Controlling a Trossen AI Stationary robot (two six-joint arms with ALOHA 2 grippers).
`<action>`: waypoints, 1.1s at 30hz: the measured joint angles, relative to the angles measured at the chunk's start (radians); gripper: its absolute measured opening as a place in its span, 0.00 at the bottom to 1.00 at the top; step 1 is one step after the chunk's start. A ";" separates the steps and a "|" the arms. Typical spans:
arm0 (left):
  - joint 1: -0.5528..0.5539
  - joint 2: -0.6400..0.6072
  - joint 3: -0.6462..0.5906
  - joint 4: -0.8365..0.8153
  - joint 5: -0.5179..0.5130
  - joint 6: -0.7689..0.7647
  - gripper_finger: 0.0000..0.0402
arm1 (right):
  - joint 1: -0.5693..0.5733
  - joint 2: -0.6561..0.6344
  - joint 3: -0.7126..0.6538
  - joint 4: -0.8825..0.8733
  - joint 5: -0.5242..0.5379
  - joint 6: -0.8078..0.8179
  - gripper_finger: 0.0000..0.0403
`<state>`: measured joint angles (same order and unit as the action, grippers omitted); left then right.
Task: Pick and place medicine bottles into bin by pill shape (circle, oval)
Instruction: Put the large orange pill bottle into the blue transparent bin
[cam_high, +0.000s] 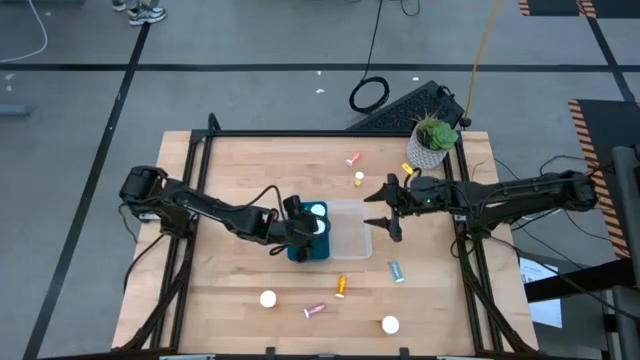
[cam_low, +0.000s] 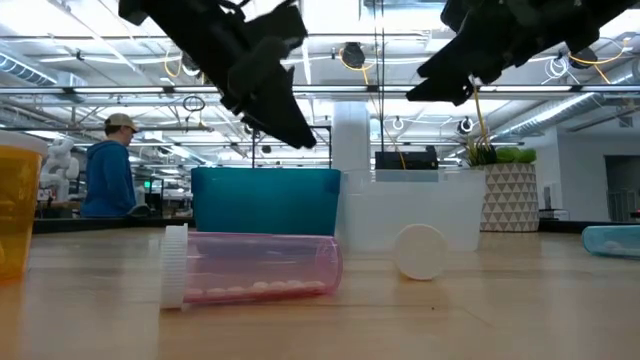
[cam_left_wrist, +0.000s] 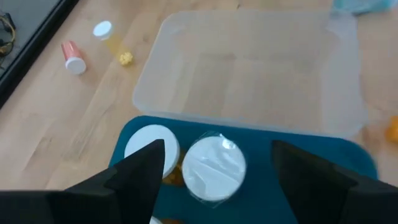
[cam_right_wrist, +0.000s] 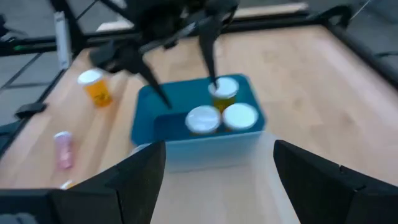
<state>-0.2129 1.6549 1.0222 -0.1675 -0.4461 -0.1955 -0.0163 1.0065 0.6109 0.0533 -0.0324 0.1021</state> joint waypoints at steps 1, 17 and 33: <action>-0.006 -0.008 0.000 -0.002 0.000 0.000 0.74 | 0.017 0.000 0.012 -0.024 0.002 0.011 0.72; -0.090 -0.100 0.000 -0.027 0.000 -0.071 0.74 | 0.501 0.000 0.144 -0.234 0.273 0.196 0.72; -0.152 -0.100 0.000 0.031 0.000 -0.109 0.74 | 0.952 0.156 0.147 -0.319 0.529 0.511 0.72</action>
<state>-0.3652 1.5547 1.0225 -0.1365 -0.4465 -0.3050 0.9360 1.1630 0.7574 -0.2657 0.4971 0.6127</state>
